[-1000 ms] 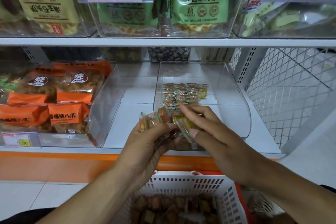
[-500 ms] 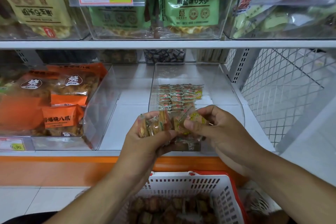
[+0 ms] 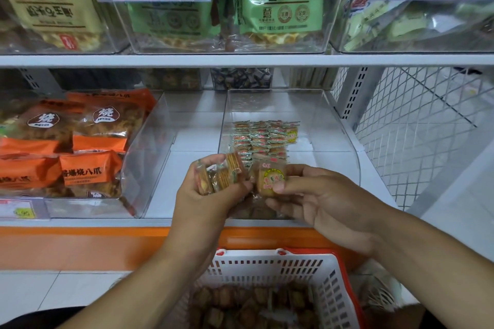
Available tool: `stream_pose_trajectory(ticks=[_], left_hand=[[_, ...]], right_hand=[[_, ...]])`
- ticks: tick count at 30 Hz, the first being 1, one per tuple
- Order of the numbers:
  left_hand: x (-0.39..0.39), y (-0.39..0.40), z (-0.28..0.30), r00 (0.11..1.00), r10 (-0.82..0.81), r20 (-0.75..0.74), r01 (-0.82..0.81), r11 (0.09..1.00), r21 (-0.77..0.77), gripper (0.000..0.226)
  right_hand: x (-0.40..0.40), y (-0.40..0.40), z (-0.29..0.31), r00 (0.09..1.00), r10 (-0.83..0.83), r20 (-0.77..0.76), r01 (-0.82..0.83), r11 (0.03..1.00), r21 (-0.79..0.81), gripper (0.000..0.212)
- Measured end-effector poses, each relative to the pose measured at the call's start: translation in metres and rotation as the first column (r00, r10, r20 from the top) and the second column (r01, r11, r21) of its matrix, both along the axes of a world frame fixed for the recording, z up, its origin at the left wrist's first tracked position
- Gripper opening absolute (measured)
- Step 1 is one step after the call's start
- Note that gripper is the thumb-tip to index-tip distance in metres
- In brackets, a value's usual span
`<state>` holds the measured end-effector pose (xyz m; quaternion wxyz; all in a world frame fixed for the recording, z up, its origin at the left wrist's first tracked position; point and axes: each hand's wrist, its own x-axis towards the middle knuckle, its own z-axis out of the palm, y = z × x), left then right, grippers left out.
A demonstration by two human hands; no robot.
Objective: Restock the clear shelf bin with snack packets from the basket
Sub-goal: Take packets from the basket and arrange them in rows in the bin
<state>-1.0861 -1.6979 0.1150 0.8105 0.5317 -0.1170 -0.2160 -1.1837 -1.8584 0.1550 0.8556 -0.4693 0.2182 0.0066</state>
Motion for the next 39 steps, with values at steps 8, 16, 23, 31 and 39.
stream_pose_trajectory(ticks=[8, 16, 23, 31, 39], left_hand=[[-0.003, -0.001, 0.006, 0.958, 0.069, 0.279, -0.125, 0.974, 0.189, 0.061], [-0.003, -0.019, 0.005, 0.980, 0.049, 0.195, -0.091, 0.974, 0.209, 0.058], [-0.003, -0.042, 0.003, 0.986, -0.020, 0.168, -0.024, 0.967, 0.252, 0.063], [0.017, -0.052, -0.001, 0.993, -0.083, 0.084, 0.058, 0.962, 0.266, 0.055], [0.021, -0.054, 0.002, 0.994, -0.091, 0.057, 0.076, 0.972, 0.225, 0.053]], right_hand=[[0.003, 0.006, -0.003, 0.998, 0.029, -0.048, -0.034, 0.994, -0.108, 0.029], [0.047, -0.048, -0.002, 0.982, -0.187, 0.024, 0.146, 0.668, -0.730, 0.030], [0.115, -0.104, -0.060, 0.884, -0.407, -0.229, 0.018, 0.519, -0.854, 0.053], [0.148, -0.123, -0.093, 0.810, -0.496, -0.312, -0.032, 0.494, -0.869, 0.061], [0.157, -0.128, -0.096, 0.839, -0.498, -0.221, 0.007, 0.415, -0.910, 0.078]])
